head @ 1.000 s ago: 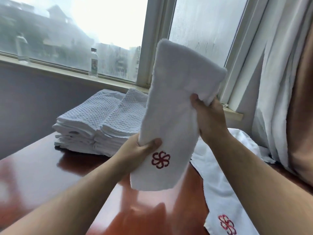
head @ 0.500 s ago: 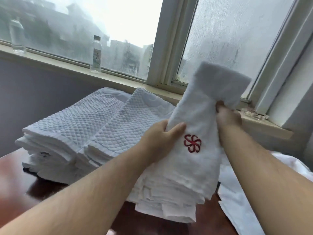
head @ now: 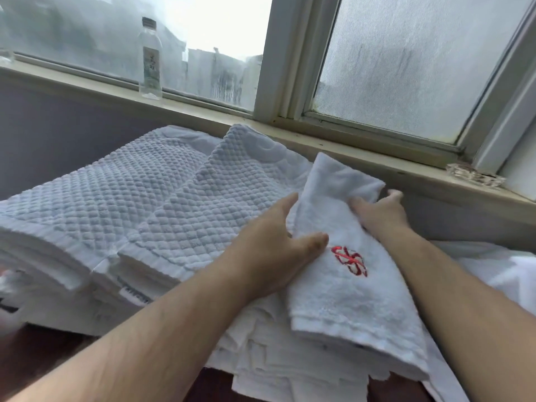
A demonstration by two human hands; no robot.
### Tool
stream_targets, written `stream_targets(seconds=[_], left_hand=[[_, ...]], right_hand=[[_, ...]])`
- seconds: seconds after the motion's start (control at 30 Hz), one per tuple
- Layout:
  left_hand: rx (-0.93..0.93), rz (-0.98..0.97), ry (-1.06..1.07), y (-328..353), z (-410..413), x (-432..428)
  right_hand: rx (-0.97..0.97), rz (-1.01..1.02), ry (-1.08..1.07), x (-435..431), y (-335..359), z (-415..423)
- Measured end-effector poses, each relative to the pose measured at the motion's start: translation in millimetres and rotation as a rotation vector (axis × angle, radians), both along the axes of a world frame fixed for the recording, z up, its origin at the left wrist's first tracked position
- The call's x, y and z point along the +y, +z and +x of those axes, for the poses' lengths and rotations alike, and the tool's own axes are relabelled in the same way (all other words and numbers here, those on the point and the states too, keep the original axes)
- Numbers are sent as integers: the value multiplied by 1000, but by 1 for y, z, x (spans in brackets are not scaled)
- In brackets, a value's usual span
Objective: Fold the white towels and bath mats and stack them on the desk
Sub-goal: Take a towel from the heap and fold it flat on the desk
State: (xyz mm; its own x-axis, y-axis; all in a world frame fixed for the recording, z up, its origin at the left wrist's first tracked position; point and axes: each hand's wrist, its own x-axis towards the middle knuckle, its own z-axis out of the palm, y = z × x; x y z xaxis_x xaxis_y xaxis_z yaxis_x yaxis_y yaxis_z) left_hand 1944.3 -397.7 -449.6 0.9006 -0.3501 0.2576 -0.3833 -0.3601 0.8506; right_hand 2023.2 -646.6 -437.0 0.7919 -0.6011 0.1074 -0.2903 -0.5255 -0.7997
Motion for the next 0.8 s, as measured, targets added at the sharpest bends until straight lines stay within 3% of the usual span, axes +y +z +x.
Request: stream_targets(seconds=[0.07,0.2,0.33,0.43,0.63,0.8], left_hand=[[-61,33,-2,0,-4,3],[-88,72,-3,-4,-12,6],[-142,157,79,-8,-14,5],[-199,199,131,-13,-16,4],[-340,372,204,-21,-10,-2],[-316,497,235,-28,2,-8]], right_hand=[[-49,-246,18,6,2,2],[128,-654,151,16,6,12],[184,-941,76,13,10,24],[105,-1098,101,14,6,27],[98,-539,365,-5,-11,48],[119,-334,399,-6,-14,57]])
